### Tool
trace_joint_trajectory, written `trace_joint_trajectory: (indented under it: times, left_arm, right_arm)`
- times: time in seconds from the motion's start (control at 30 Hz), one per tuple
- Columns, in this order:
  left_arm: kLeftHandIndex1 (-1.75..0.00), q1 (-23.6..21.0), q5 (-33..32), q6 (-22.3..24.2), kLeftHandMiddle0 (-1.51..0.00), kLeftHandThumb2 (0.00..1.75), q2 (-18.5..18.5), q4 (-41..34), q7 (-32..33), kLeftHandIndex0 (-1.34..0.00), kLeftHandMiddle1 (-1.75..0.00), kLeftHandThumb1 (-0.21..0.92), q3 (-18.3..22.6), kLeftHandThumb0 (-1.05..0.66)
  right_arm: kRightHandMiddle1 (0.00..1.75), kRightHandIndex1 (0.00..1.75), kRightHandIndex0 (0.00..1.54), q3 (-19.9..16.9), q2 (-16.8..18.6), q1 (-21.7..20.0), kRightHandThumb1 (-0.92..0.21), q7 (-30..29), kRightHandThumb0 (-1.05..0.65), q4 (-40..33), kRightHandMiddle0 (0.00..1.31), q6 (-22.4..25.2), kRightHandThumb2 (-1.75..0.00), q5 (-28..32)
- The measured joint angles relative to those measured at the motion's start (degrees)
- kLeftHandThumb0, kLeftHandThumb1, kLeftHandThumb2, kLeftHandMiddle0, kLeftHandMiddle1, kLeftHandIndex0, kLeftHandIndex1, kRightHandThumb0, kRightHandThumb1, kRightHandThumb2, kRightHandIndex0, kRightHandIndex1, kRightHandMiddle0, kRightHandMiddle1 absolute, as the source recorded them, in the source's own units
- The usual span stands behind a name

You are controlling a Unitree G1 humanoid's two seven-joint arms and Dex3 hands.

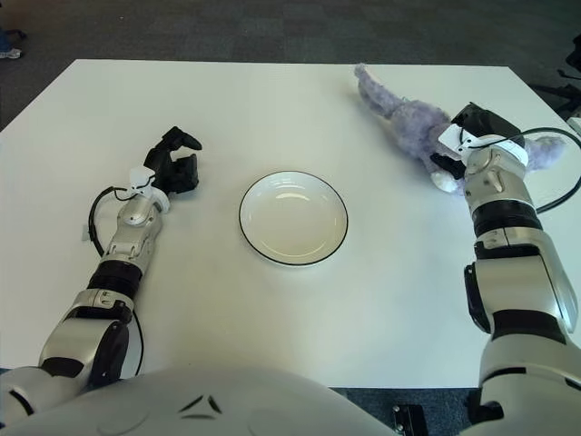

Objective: Put the doll into the plate.

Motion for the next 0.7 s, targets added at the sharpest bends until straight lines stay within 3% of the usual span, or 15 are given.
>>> trace_joint_trajectory:
  times: [0.33, 0.7]
  left_arm:
    - [-1.75, -0.5, 0.0, -0.4, -1.17, 1.07, 0.0, 0.7, 0.0, -0.46, -1.75, 0.51, -0.1, -0.42]
    - [-1.75, -0.9, 0.0, -0.8, -1.18, 1.08, 0.2, 1.7, 0.0, -0.46, -1.75, 0.51, -0.2, -0.42]
  right_arm:
    - [1.75, 1.24, 1.00, -1.4, -0.7, 1.4, 0.03, -5.2, 0.00, 0.0, 0.75, -5.6, -1.55, 0.0]
    - [1.75, 1.30, 1.02, -6.4, -2.0, 6.4, 0.07, -6.0, 0.00, -12.8, 0.75, -9.2, -1.60, 1.2]
